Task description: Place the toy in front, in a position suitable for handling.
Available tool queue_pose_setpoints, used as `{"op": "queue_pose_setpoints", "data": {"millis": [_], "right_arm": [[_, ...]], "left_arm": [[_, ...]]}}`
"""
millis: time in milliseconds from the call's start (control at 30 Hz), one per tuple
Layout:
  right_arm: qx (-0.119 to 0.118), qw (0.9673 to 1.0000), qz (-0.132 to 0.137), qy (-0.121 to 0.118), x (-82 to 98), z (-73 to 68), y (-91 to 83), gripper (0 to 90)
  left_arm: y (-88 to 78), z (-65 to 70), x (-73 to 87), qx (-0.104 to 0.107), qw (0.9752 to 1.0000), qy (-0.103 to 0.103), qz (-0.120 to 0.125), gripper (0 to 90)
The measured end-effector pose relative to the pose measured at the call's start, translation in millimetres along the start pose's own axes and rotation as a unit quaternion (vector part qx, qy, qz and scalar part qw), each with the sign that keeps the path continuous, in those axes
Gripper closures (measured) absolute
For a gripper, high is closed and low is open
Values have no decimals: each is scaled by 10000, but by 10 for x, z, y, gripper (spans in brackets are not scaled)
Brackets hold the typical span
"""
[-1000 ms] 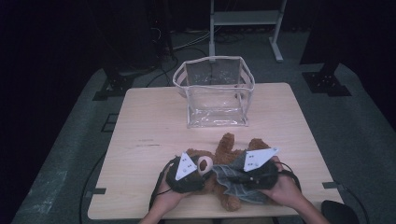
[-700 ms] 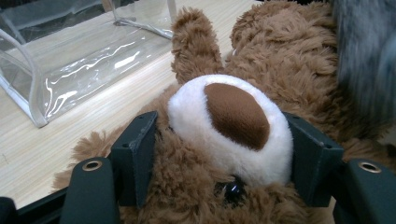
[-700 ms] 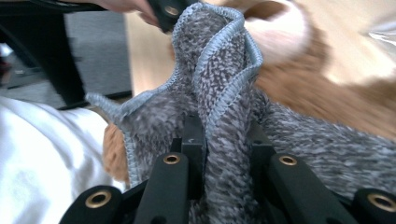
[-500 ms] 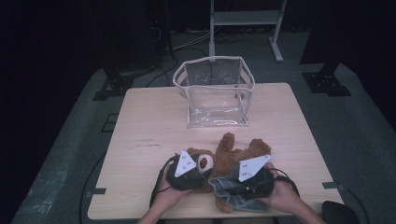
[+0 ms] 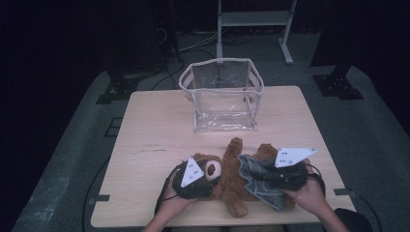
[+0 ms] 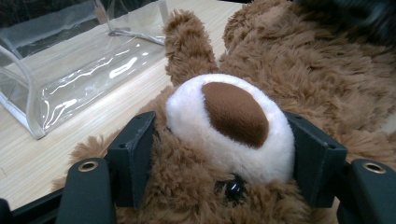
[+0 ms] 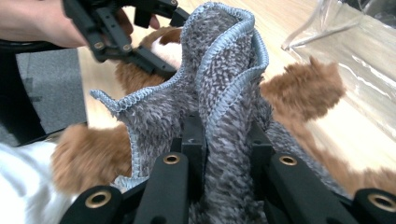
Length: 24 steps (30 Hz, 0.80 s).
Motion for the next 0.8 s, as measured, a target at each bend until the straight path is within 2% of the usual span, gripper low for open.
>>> {"op": "queue_pose_setpoints", "data": {"millis": [100, 167, 200, 267, 367, 400, 433, 467, 567, 600, 633, 667, 700, 767, 800], "right_arm": [[-94, 9999, -102, -17, 14, -5, 93, 748], [-117, 9999, -103, 16, 34, 1, 72, 748], [-61, 9999, -118, 83, 112, 26, -10, 748], [-17, 9998, -125, 126, 148, 38, -41, 748], [106, 9992, -61, 385, 258, 108, -142, 748], [100, 9988, 17, 481, 244, 126, -166, 749], [100, 9988, 17, 481, 244, 126, -166, 749], [81, 9991, 59, 416, 154, 112, -124, 749], [-46, 9992, 125, 375, 62, 87, -49, 748], [-119, 9996, 101, 220, -25, 54, 56, 747], [-119, 9996, 101, 220, -25, 54, 56, 745], [-81, 9998, 74, 144, -51, 43, 100, 743], [52, 10000, 11, 67, -57, 67, 132, 743], [123, 9999, -4, 87, -48, 89, 123, 744], [280, 9992, 77, 292, -22, 170, 70, 745]], "left_arm": [[0, 7, 6, -11, 10000, 40, 21, 307], [-7, 5, 9, 13, 10000, 86, 18, 308], [-10, 7, 9, 14, 10000, 93, 14, 307], [-9, 12, 9, 3, 10000, 94, 23, 307], [-10, 28, 6, -13, 9999, 140, 6, 307], [-10, 31, 6, -18, 9999, 152, 12, 307], [-9, 32, 8, -20, 9998, 174, 21, 307], [-6, 33, 10, -23, 9998, 186, 27, 307], [-4, 33, 9, -18, 9998, 196, 30, 307], [-5, 32, 10, -14, 9998, 205, 28, 307], [-7, 32, 11, -16, 9998, 211, 24, 307], [-10, 32, 13, -21, 9998, 210, 23, 307], [-11, 34, 15, -25, 9998, 209, 26, 307], [-11, 37, 16, -24, 9997, 228, 31, 307], [-10, 38, 17, -18, 9997, 225, 34, 307]]}}
Point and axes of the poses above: each handheld gripper's, and its own axes: y roughly forward along the jaws, x roughly out of its underside, z roughly to its right, the point moved 2 cm from there along y, roughly forward along the jaws, and after that the axes turned 3 degrees about y, right-handed, at the moved point
